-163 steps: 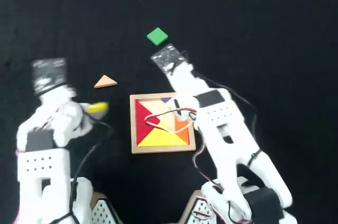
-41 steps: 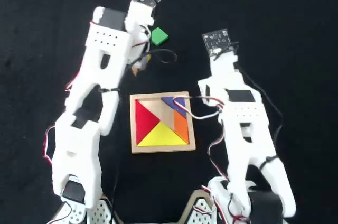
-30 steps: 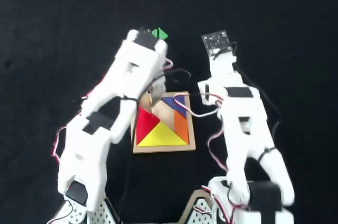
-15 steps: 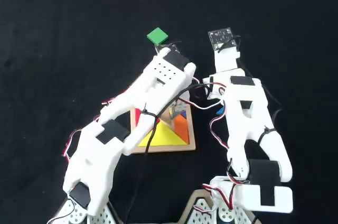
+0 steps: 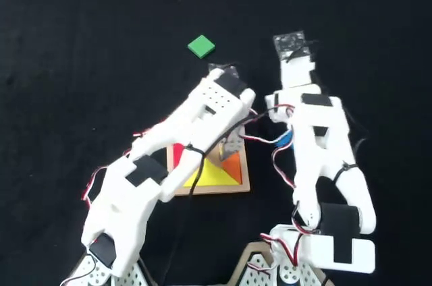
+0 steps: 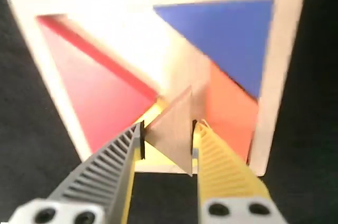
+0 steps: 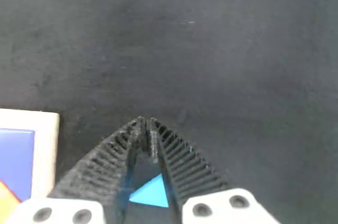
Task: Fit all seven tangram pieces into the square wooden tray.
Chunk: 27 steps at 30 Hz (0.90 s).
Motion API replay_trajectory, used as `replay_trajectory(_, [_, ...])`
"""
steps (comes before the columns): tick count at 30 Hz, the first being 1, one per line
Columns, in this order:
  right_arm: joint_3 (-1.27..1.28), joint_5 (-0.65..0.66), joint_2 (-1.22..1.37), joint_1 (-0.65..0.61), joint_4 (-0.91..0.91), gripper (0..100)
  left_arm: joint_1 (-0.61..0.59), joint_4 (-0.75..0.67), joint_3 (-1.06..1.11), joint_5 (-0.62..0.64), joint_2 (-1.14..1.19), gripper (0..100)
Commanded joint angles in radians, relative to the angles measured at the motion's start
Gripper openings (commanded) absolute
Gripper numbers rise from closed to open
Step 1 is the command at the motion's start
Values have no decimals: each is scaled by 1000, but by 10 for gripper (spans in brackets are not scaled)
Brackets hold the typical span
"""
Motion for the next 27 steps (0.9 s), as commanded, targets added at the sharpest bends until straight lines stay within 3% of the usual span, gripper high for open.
replay_trajectory(1, [-76,-9,-4,29,38,11,18,-54,7,-11,-64,84])
replay_trajectory(8, [-82,-8,-4,46,38,11,13,-63,4,-11,-64,147])
replay_trajectory(21, [-94,0,-4,51,44,11,4,-52,24,-55,-69,152])
replay_trajectory(27, [-94,0,-4,51,46,11,-65,-52,36,-80,-74,167])
